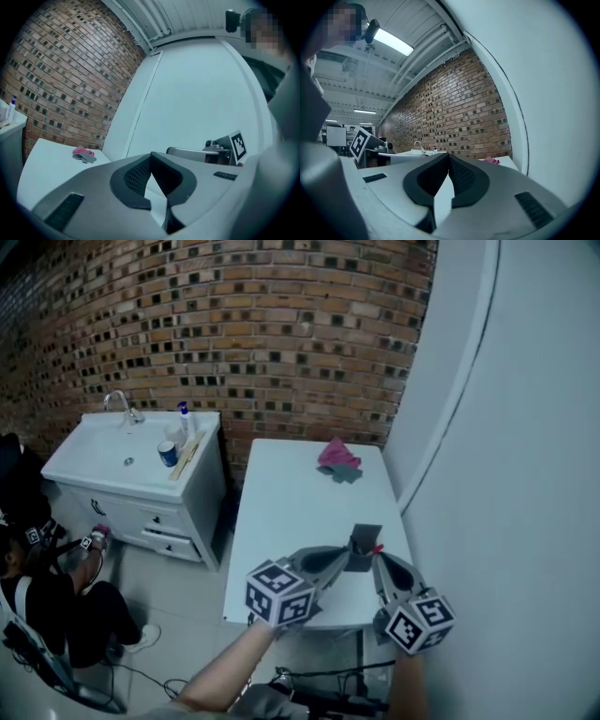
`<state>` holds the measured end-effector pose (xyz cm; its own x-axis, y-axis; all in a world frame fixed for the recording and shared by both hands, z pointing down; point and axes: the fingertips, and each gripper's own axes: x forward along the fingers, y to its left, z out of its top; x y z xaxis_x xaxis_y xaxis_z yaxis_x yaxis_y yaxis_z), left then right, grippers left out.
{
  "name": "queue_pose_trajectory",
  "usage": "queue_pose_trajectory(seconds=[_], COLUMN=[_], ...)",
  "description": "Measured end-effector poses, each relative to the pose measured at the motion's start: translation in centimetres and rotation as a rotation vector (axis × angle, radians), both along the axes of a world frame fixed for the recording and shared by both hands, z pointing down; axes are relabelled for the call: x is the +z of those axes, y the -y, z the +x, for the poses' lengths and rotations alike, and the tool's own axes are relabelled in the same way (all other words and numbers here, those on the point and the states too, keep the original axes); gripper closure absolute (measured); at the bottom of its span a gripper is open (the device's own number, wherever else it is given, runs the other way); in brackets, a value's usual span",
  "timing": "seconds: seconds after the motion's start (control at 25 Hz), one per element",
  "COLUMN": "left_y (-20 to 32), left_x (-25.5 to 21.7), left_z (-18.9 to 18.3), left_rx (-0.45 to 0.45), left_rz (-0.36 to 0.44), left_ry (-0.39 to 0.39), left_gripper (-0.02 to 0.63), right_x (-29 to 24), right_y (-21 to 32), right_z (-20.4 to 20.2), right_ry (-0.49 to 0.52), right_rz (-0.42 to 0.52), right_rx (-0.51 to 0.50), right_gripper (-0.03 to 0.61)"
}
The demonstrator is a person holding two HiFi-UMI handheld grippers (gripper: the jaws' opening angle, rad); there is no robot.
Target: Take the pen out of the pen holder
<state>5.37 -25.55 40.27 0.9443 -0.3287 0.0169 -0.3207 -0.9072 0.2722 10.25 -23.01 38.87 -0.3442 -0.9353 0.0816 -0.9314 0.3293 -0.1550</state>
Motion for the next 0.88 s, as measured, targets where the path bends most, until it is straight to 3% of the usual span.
queue_pose_trajectory(seconds=[0.36, 0.88], left_y=[2.8, 3.9], left_x=[0.6, 1.4], left_z=[1.1, 4.6], left_rx=[-0.039, -0.150], left_rz=[-0.027, -0.012], left_ry=[0.031, 0.094], left_gripper=[0.621, 0.621], right_x=[-0.2, 1.2], right_y=[2.8, 4.1], right_z=[1.4, 4.9], right_ry=[-0.035, -0.056], right_rz=[-0.021, -0.020], right_rx=[-0.013, -0.111], right_gripper=[0.592, 0.592])
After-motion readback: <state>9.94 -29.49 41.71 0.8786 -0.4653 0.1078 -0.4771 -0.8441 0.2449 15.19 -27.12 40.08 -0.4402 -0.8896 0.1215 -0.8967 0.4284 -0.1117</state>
